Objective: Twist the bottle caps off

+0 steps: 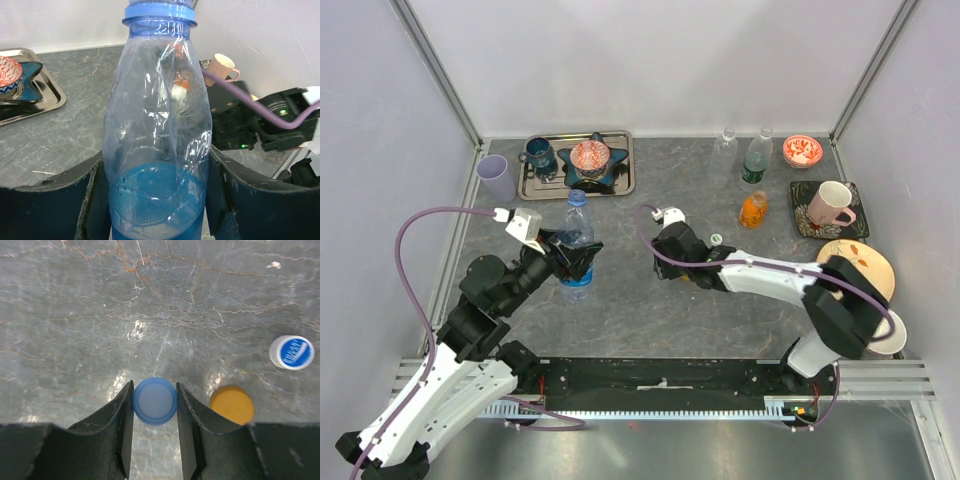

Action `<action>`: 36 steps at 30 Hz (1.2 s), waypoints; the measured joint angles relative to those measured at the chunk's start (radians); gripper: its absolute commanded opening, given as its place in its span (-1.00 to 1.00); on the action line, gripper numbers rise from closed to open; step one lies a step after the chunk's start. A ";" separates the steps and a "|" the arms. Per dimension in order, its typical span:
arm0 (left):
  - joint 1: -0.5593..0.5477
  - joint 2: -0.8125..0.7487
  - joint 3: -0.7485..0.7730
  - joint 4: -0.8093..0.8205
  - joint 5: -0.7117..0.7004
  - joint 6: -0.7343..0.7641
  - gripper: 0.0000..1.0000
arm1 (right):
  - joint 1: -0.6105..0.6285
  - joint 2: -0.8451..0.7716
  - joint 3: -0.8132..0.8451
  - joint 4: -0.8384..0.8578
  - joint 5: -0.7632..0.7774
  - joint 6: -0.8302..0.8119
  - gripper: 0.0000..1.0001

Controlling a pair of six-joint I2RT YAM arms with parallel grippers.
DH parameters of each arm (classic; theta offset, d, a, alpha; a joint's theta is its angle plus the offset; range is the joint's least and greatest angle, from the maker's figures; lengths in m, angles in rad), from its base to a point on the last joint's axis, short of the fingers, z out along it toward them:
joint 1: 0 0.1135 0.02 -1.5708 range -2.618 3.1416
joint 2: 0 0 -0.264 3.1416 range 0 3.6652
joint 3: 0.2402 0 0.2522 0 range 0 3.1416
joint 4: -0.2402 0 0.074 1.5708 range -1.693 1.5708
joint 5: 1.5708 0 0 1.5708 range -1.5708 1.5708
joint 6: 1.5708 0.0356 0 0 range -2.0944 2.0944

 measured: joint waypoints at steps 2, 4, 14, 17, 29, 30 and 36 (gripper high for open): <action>0.000 -0.011 -0.002 -0.016 -0.010 0.003 -0.40 | 0.000 0.079 0.027 0.008 -0.008 0.006 -1.00; 0.000 -0.014 -0.002 -0.021 -0.014 0.008 -0.40 | 0.000 0.150 0.063 0.010 -0.013 0.012 -1.00; 0.000 -0.018 -0.002 -0.044 -0.032 0.019 -0.40 | 0.000 0.321 0.201 -0.037 0.013 0.029 -0.53; 0.000 -0.018 -0.002 -0.045 -0.033 0.019 -0.39 | 0.000 0.341 0.230 -0.056 0.023 0.031 -0.07; 0.000 -0.021 -0.002 -0.046 -0.035 0.023 -0.38 | 0.000 0.343 0.244 -0.077 0.042 0.044 0.40; 0.000 -0.021 -0.002 -0.046 -0.035 0.024 -0.38 | 0.000 0.339 0.244 -0.087 0.047 0.046 0.41; 0.000 -0.020 -0.002 -0.047 -0.035 0.031 -0.37 | -0.003 0.233 0.312 -0.207 0.119 0.052 0.50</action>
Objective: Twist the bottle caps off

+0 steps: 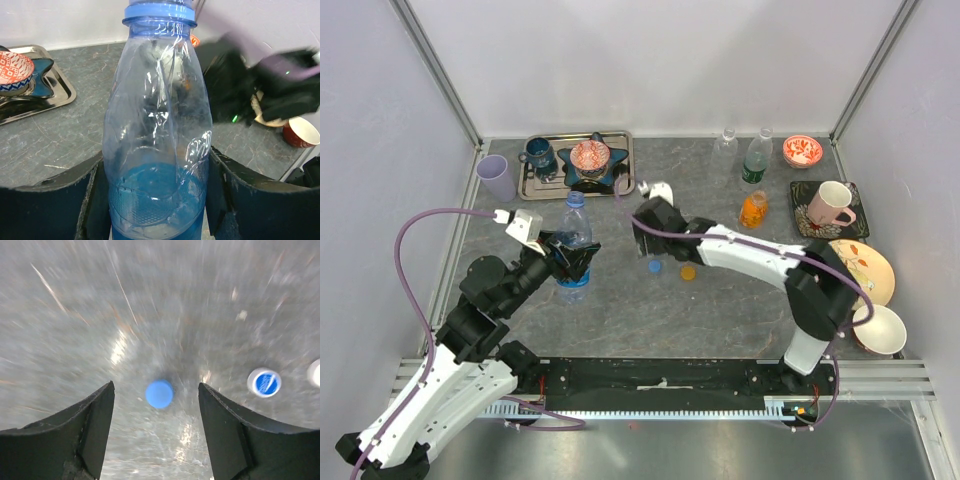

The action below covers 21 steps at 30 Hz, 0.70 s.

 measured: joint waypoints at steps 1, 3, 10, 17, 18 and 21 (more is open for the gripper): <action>0.000 0.001 0.000 0.000 0.000 0.002 -0.37 | -0.002 -0.020 0.039 -0.023 0.014 0.000 0.51; 0.000 0.009 0.002 -0.001 0.003 0.005 -0.36 | -0.012 -0.069 0.155 -0.066 0.048 -0.001 0.52; 0.000 0.095 0.031 0.009 0.142 0.026 -0.35 | -0.038 -0.376 0.293 -0.056 0.058 -0.019 0.93; 0.000 0.299 0.135 0.045 0.481 0.042 -0.33 | -0.057 -0.622 0.194 0.056 -0.227 0.039 0.96; 0.000 0.325 0.148 0.049 0.509 0.042 -0.33 | -0.058 -0.626 0.190 0.069 -0.269 0.048 0.96; 0.000 0.396 0.175 0.061 0.583 0.042 -0.32 | -0.058 -0.616 0.180 0.079 -0.365 0.061 0.96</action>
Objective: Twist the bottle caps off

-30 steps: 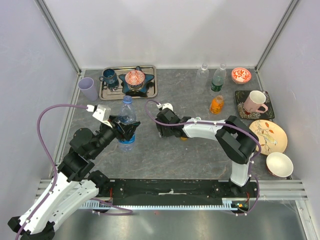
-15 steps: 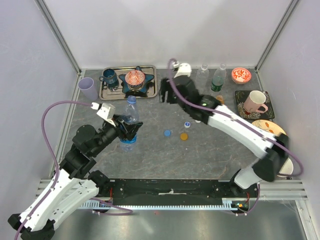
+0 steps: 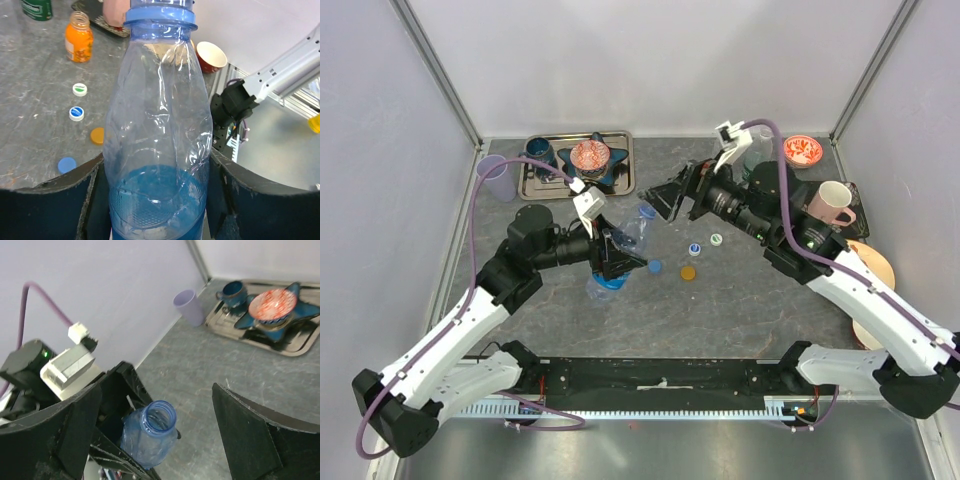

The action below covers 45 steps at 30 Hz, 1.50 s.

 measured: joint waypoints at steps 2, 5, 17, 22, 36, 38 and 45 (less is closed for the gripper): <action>0.000 0.021 0.003 0.010 0.024 0.000 -0.31 | 0.001 0.012 -0.011 -0.003 -0.046 0.002 0.92; 0.000 0.038 0.005 0.024 0.050 -0.001 -0.31 | 0.000 0.024 -0.037 -0.014 -0.086 0.001 0.80; 0.000 0.045 0.030 0.053 0.069 0.000 -0.29 | 0.000 0.045 -0.062 -0.018 -0.165 -0.005 0.26; 0.000 0.050 0.030 0.052 0.050 0.000 -0.11 | 0.001 0.048 -0.062 -0.008 -0.191 -0.004 -0.28; -0.001 0.038 0.052 -0.014 -0.114 0.005 0.99 | 0.000 0.042 -0.062 -0.028 -0.149 -0.036 -1.00; -0.002 0.020 0.062 -0.058 -0.172 0.005 0.99 | 0.001 0.035 -0.062 -0.039 -0.108 -0.049 -1.00; 0.000 -0.095 0.079 -0.233 -0.490 0.004 0.99 | 0.000 0.021 -0.014 -0.118 0.278 -0.133 -1.00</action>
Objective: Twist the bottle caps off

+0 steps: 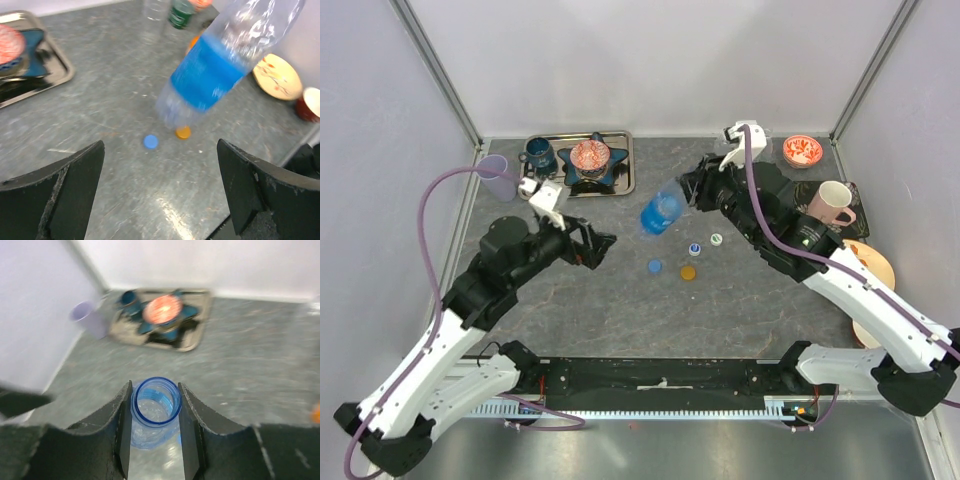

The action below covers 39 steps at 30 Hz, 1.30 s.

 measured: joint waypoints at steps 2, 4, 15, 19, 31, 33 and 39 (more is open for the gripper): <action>0.000 -0.068 -0.020 -0.032 -0.094 -0.001 0.99 | 0.000 0.010 0.007 -0.001 0.139 -0.029 -1.00; 0.000 -0.135 -0.052 -0.051 -0.137 -0.001 0.99 | -0.004 0.040 0.009 0.014 0.279 -0.068 -1.00; 0.000 -0.287 -0.195 -0.074 -0.125 -0.009 0.99 | -0.117 0.343 -0.082 0.217 0.557 -0.167 -1.00; 0.000 -0.306 -0.205 -0.087 -0.111 -0.009 0.99 | -0.133 0.426 -0.081 0.262 0.576 -0.173 -1.00; 0.000 -0.320 -0.219 -0.097 -0.110 -0.009 0.99 | -0.163 0.523 -0.077 0.304 0.585 -0.169 -0.75; 0.000 -0.315 -0.222 -0.097 -0.108 -0.009 0.99 | -0.164 0.523 -0.077 0.304 0.583 -0.168 -0.53; 0.000 -0.288 -0.222 -0.096 -0.090 -0.009 0.99 | -0.164 0.523 -0.077 0.299 0.573 -0.165 -0.11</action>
